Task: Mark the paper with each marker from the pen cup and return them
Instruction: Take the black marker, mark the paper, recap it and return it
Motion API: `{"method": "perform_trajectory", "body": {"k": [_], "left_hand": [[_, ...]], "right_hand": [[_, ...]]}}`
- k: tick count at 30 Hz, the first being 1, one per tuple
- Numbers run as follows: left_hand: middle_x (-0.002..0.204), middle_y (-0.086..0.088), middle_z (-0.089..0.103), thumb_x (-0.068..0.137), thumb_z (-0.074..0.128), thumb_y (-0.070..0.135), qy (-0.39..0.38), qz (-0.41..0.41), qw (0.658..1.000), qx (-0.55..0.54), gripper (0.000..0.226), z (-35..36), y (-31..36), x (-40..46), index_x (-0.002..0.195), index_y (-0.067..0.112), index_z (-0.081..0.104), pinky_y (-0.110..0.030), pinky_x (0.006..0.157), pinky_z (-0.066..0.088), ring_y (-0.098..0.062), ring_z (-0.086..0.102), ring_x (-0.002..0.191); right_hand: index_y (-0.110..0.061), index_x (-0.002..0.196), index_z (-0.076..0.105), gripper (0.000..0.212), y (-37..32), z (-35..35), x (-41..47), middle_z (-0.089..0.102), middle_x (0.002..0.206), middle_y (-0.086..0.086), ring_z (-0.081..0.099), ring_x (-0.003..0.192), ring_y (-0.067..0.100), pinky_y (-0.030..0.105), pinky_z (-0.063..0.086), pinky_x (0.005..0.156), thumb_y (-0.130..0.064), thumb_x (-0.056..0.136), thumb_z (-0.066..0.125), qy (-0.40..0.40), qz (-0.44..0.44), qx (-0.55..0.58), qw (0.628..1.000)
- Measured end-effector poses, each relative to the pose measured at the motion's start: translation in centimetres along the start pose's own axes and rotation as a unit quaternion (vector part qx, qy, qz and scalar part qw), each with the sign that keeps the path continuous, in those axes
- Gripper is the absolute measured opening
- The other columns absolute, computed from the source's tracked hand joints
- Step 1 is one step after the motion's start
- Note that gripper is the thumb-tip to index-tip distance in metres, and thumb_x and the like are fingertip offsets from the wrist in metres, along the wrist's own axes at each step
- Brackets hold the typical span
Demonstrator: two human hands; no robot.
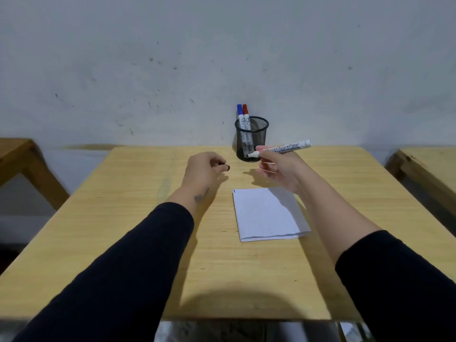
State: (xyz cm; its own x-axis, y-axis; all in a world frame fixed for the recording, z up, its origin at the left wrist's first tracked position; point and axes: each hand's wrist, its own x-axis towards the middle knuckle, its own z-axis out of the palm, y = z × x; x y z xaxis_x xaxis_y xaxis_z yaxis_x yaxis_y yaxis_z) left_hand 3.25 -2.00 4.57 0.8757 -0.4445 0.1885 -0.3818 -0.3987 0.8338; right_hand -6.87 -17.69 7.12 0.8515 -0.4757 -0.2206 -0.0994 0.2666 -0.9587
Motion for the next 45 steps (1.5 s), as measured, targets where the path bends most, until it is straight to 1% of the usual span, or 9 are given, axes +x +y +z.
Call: {"method": "perform_trajectory", "body": {"k": [3,7,11,15,31,35,38,41,45], "left_hand": [[0.077,0.003,0.067,0.082,0.072,0.011,0.031,-0.034,0.987,-0.155,0.015,-0.4,1.8,0.4,0.097,0.011,0.071,-0.016,0.067,0.053,-0.008,0.063,0.071],[0.078,0.002,0.069,0.084,0.069,0.007,0.024,-0.025,0.968,-0.25,0.023,-0.8,3.7,0.5,0.107,0.004,0.068,-0.013,0.064,0.054,0.0,0.066,0.066],[0.081,0.004,0.069,0.087,0.064,0.005,0.013,0.005,0.961,-0.274,0.019,-1.2,4.7,0.0,0.104,0.01,0.071,-0.012,0.069,0.054,-0.001,0.064,0.07],[0.079,0.005,0.07,0.088,0.062,0.005,-0.006,0.023,0.96,-0.278,0.017,-1.6,5.1,-0.6,0.093,0.019,0.071,-0.014,0.068,0.054,-0.002,0.065,0.07],[0.075,-0.001,0.068,0.086,0.066,0.006,-0.003,0.023,0.967,-0.255,0.013,-0.5,5.4,-1.0,0.097,0.007,0.071,-0.014,0.063,0.054,-0.006,0.064,0.068],[0.074,0.001,0.067,0.087,0.064,0.005,0.004,0.018,0.971,-0.239,0.01,-0.4,4.9,-1.0,0.093,0.011,0.07,-0.015,0.062,0.054,-0.003,0.064,0.065],[0.075,0.002,0.066,0.088,0.062,0.005,0.031,0.013,0.974,-0.224,0.011,-1.3,5.0,-0.3,0.091,0.012,0.07,-0.014,0.061,0.054,-0.004,0.063,0.066],[0.074,0.001,0.064,0.089,0.061,0.006,0.051,0.016,0.982,-0.18,0.011,-2.3,5.2,0.6,0.095,0.008,0.07,-0.014,0.059,0.055,-0.008,0.06,0.07],[0.076,0.001,0.063,0.089,0.061,0.007,0.038,0.044,0.991,-0.117,0.01,-2.0,6.4,1.2,0.094,0.01,0.069,-0.018,0.061,0.054,-0.01,0.059,0.072]], "right_hand": [[-0.002,0.112,0.064,0.023,-0.9,0.3,-0.1,0.062,0.086,0.007,0.056,0.076,0.015,0.027,0.056,0.082,0.0,0.091,0.057,-0.004,-0.051,0.043,0.998],[0.001,0.1,0.058,0.013,-2.8,1.1,-0.4,0.065,0.085,0.014,0.064,0.077,0.021,0.025,0.058,0.079,0.005,0.088,0.06,0.006,-0.091,0.128,0.987],[0.001,0.085,0.059,0.009,-3.3,1.5,-1.1,0.065,0.088,0.018,0.065,0.083,0.025,0.027,0.059,0.08,0.007,0.084,0.065,-0.015,-0.12,0.124,0.985],[0.006,0.105,0.058,0.023,-3.4,1.3,-1.6,0.066,0.095,0.019,0.068,0.082,0.023,0.029,0.059,0.083,0.007,0.083,0.065,-0.016,-0.132,0.131,0.983],[-0.007,0.087,0.062,0.017,-2.3,1.4,-3.0,0.069,0.09,0.013,0.068,0.081,0.021,0.032,0.056,0.091,0.009,0.082,0.066,-0.052,-0.15,0.109,0.981],[-0.005,0.102,0.059,0.024,-1.8,1.5,-2.5,0.069,0.09,0.012,0.07,0.076,0.017,0.029,0.058,0.086,0.009,0.083,0.065,-0.053,-0.13,0.109,0.984],[-0.004,0.131,0.046,0.056,-2.2,1.0,-1.7,0.066,0.102,0.01,0.066,0.093,0.021,0.035,0.054,0.094,0.005,0.081,0.069,-0.012,-0.122,0.115,0.986],[-0.012,0.145,0.035,0.082,-3.2,-0.1,-1.3,0.055,0.128,0.008,0.055,0.114,0.02,0.037,0.045,0.103,-0.009,0.076,0.079,0.101,-0.152,-0.036,0.983],[-0.026,0.122,0.066,0.047,-4.6,0.5,-1.3,0.065,0.12,-0.006,0.055,0.11,0.014,0.04,0.042,0.102,-0.029,0.076,0.078,0.132,-0.285,-0.4,0.861]]}}
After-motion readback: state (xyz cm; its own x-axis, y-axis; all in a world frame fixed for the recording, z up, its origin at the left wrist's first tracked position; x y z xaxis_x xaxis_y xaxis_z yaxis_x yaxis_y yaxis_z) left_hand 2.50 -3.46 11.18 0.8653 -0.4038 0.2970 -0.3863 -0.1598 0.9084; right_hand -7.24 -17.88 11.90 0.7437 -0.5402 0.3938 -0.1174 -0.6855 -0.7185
